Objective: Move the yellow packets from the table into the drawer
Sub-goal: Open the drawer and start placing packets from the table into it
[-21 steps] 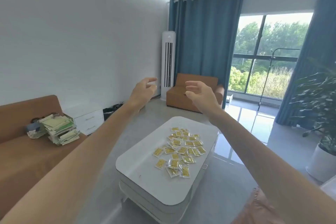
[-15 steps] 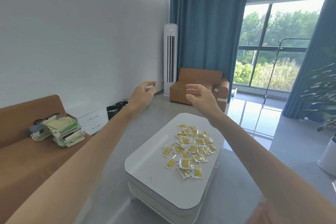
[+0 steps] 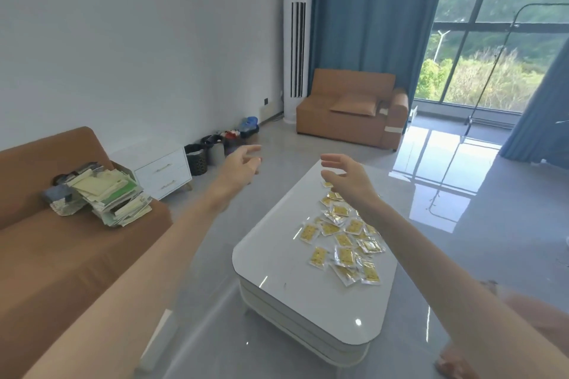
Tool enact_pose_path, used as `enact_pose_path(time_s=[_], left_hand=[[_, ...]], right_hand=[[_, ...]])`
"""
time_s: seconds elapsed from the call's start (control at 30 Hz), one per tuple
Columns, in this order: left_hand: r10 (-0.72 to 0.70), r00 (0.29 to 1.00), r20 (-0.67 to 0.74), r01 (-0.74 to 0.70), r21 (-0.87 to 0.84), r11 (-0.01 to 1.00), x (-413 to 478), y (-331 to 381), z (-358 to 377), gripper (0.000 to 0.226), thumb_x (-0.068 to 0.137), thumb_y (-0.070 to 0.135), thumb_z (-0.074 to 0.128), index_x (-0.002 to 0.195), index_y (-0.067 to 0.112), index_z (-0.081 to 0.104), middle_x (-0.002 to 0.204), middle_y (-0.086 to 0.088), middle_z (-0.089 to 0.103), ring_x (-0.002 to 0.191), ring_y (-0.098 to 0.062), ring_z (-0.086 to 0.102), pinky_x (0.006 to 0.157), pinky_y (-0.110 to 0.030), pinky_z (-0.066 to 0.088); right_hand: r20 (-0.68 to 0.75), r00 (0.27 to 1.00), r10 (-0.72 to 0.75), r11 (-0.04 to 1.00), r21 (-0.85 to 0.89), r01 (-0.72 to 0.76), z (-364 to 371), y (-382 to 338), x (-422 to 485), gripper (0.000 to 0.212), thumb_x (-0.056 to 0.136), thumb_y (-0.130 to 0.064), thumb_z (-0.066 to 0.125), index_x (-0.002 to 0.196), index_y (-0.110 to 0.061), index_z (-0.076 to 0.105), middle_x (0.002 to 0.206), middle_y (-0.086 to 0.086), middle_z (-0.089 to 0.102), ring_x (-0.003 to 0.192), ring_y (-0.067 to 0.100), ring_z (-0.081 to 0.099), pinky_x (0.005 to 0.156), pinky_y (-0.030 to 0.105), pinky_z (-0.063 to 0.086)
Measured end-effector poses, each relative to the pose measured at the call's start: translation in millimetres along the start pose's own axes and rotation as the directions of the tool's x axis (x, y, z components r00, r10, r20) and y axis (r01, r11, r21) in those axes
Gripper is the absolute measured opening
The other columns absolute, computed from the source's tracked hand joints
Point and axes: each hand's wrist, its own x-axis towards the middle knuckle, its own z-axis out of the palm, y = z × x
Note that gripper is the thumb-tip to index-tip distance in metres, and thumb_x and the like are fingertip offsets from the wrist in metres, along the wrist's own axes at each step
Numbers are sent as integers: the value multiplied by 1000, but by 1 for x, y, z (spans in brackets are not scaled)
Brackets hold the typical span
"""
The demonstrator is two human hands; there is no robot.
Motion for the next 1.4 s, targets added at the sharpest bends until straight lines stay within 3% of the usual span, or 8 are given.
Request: enact_pose_path(time_s=[0.17, 0.3, 0.47, 0.7, 0.87, 1.27, 1.4], left_hand=[[-57, 997, 52, 56, 10, 998, 82, -49, -1, 34, 99, 14, 40, 132, 17, 47, 113, 0, 55, 98, -16, 54, 69, -19, 42], [-117, 990, 81, 116, 20, 993, 151, -89, 0, 35, 98, 11, 40, 131, 15, 49, 116, -4, 58, 94, -18, 55, 68, -21, 43], [-166, 979, 116, 162, 44, 986, 226, -126, -12, 38, 96, 11, 41, 132, 19, 48, 127, -2, 54, 108, -19, 56, 87, -29, 44], [-191, 954, 230, 181, 64, 981, 321, -182, -36, 33, 97, 14, 41, 128, 22, 50, 118, -1, 59, 87, -14, 59, 82, -26, 42], [-192, 925, 327, 166, 106, 980, 391, -226, -56, 33, 97, 13, 40, 129, 19, 50, 114, -2, 60, 92, -15, 56, 81, -25, 41], [-187, 761, 621, 101, 171, 980, 540, -279, -79, 35, 97, 18, 41, 132, 21, 48, 120, -2, 58, 98, -16, 56, 84, -26, 42], [-196, 695, 692, 100, 178, 979, 581, -294, -62, 35, 97, 21, 41, 131, 25, 48, 124, 0, 58, 106, -18, 56, 87, -29, 44]], right_hand=[[28, 998, 64, 998, 14, -65, 52, 34, 72, 31, 91, -17, 55, 121, -27, 57, 121, -8, 59, 97, 17, 60, 93, 39, 51], [26, 993, 112, 994, 4, -112, 90, 53, 135, 33, 91, -16, 54, 123, -25, 57, 122, -7, 59, 87, 11, 58, 86, 30, 50], [43, 980, 193, 981, -4, -193, 136, 71, 205, 34, 92, -15, 53, 125, -23, 55, 123, -6, 58, 85, 9, 57, 85, 29, 49], [36, 959, 280, 960, -24, -279, 201, 94, 281, 33, 93, -16, 53, 125, -24, 56, 119, -8, 58, 90, 15, 57, 83, 28, 48], [-17, 940, 340, 940, -18, -340, 260, 114, 333, 34, 92, -16, 54, 124, -25, 56, 121, -7, 58, 86, 10, 57, 87, 31, 49], [-174, 817, 549, 834, 60, -548, 341, 133, 418, 33, 92, -15, 53, 124, -24, 55, 123, -3, 58, 110, 18, 56, 92, 33, 46], [-227, 759, 610, 790, 104, -604, 345, 152, 443, 33, 91, -14, 53, 123, -24, 56, 122, -2, 58, 105, 18, 56, 88, 31, 45]])
